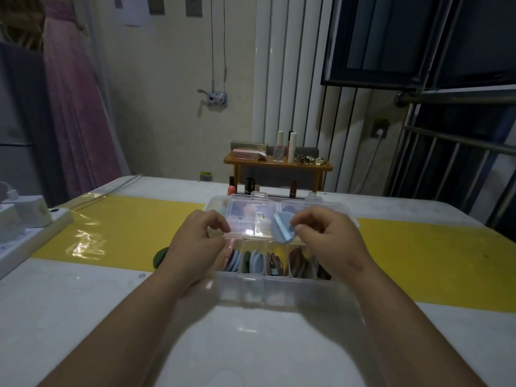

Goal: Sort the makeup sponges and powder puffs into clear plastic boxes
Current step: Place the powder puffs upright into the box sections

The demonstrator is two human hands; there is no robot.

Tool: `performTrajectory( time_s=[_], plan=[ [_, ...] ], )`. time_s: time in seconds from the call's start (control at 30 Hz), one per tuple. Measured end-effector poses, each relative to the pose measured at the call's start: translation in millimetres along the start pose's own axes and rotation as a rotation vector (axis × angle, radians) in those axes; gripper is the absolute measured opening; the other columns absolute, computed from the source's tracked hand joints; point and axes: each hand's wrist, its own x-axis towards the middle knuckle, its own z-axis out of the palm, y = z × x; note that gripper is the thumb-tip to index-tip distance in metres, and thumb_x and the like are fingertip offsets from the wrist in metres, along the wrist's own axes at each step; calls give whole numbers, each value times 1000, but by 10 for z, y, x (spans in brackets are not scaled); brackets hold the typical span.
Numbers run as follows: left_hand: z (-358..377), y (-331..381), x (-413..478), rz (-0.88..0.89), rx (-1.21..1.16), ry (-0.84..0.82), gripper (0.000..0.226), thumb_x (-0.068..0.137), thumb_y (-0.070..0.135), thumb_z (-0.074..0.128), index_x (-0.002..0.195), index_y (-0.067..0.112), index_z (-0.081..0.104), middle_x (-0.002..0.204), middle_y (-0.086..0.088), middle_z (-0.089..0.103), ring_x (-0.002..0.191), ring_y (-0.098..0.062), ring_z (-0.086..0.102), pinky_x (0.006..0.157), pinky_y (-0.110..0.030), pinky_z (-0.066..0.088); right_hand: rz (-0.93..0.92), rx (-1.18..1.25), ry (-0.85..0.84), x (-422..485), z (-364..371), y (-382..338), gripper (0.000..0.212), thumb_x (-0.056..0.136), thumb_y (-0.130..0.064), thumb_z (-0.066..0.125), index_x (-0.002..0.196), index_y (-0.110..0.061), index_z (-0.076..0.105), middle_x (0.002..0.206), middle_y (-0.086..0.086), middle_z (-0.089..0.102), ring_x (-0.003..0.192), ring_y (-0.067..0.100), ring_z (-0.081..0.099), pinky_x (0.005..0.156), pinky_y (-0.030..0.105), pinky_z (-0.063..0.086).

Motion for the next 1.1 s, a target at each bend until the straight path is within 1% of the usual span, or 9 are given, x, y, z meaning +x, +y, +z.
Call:
performTrajectory(
  time_s=[0.07, 0.23, 0.37, 0.5, 0.67, 0.83, 0.9, 1.0, 1.1],
  plan=[
    [-13, -32, 16, -35, 64, -23, 22, 84, 8, 65, 76, 27, 63, 92, 0, 59, 65, -11, 48, 57, -28, 36, 19, -4, 78, 26, -56, 22, 18, 87, -8, 61, 81, -23, 68, 79, -5, 65, 77, 10, 61, 65, 29, 52],
    [8, -56, 5, -89, 156, -73, 16, 86, 13, 60, 76, 26, 63, 65, 3, 62, 56, -14, 50, 52, -26, 34, 58, -61, 171, 51, -137, 96, 17, 84, -5, 59, 75, -19, 62, 73, -2, 60, 69, 10, 54, 53, 20, 40],
    [1, -46, 17, -105, 153, -48, 15, 85, 9, 60, 77, 21, 64, 60, 1, 58, 54, -14, 48, 50, -26, 31, 111, -48, 253, 66, -221, 137, 9, 83, -7, 56, 77, -14, 57, 69, 0, 54, 63, 15, 46, 52, 29, 36],
    [-32, -92, 37, -126, 168, -29, 15, 84, 10, 60, 76, 22, 63, 62, -1, 60, 55, -18, 51, 51, -27, 32, 177, -81, 274, 82, -271, 181, 6, 82, -10, 58, 79, -13, 54, 72, 2, 54, 63, 18, 45, 52, 30, 34],
    [-41, -134, 60, -132, 192, -41, 15, 85, 14, 60, 76, 25, 62, 63, -2, 62, 54, -23, 55, 50, -27, 41, 251, -195, 252, 90, -329, 244, 11, 80, -16, 58, 72, -11, 53, 71, 10, 56, 66, 29, 52, 57, 42, 45],
    [-46, -142, 70, -132, 199, -39, 14, 85, 16, 61, 76, 26, 63, 67, -1, 64, 57, -27, 61, 49, -31, 46, 327, -289, 116, 82, -317, 235, 19, 80, -18, 57, 64, -12, 53, 64, 7, 52, 61, 25, 47, 57, 34, 35],
    [-43, -142, 73, -129, 200, -38, 14, 85, 16, 61, 76, 26, 62, 66, -1, 63, 56, -25, 59, 50, -28, 42, 376, -332, 49, 95, -299, 235, 19, 78, -19, 58, 61, -10, 58, 61, 7, 54, 61, 26, 50, 57, 33, 37],
    [-34, -144, 64, -129, 198, -41, 14, 86, 15, 61, 76, 25, 62, 65, -2, 62, 57, -23, 56, 51, -27, 40, 411, -401, -6, 116, -273, 247, 14, 76, -20, 58, 72, -9, 67, 73, 9, 65, 71, 28, 61, 62, 36, 49],
    [-32, -149, 62, -129, 202, -39, 13, 86, 16, 61, 76, 25, 62, 65, -1, 62, 58, -22, 56, 53, -27, 40, 420, -464, -57, 109, -238, 243, 7, 78, -21, 59, 75, -15, 62, 76, 8, 64, 73, 25, 61, 63, 34, 49]
  ],
)
